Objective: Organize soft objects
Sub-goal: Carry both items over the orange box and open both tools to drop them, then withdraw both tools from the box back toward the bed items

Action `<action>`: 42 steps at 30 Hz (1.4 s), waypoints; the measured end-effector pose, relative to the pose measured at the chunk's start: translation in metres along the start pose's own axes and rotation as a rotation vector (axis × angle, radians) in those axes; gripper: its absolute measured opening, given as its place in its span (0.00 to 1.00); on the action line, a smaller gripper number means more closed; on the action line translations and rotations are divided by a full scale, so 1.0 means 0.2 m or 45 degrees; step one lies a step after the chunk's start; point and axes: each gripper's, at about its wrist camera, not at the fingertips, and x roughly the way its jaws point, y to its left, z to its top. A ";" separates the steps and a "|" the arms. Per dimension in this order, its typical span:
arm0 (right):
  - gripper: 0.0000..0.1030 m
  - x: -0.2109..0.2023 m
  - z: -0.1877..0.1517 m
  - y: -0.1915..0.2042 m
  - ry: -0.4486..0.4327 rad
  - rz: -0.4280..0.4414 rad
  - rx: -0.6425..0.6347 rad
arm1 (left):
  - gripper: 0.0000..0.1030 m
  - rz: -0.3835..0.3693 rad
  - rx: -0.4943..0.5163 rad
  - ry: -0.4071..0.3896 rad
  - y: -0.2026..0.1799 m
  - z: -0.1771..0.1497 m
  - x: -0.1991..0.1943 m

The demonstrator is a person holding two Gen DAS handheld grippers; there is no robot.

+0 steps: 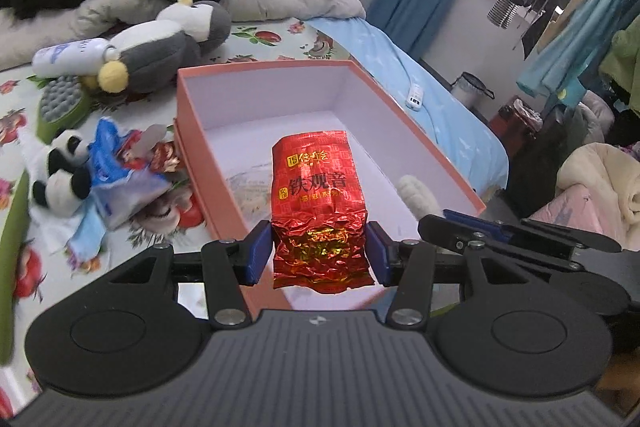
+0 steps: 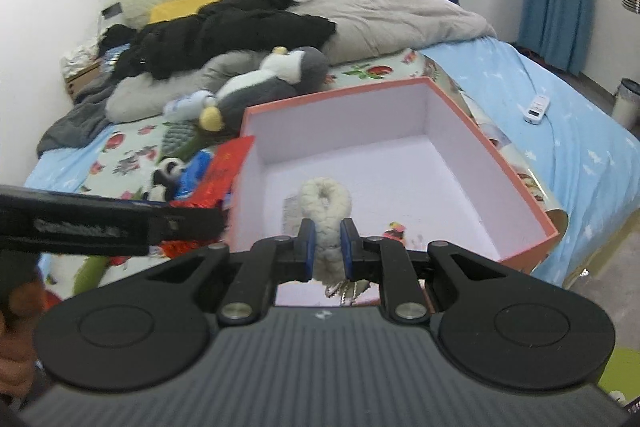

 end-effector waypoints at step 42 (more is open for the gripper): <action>0.54 0.78 0.13 -0.38 0.236 -0.044 0.052 | 0.68 0.077 -0.047 0.175 0.23 0.41 0.81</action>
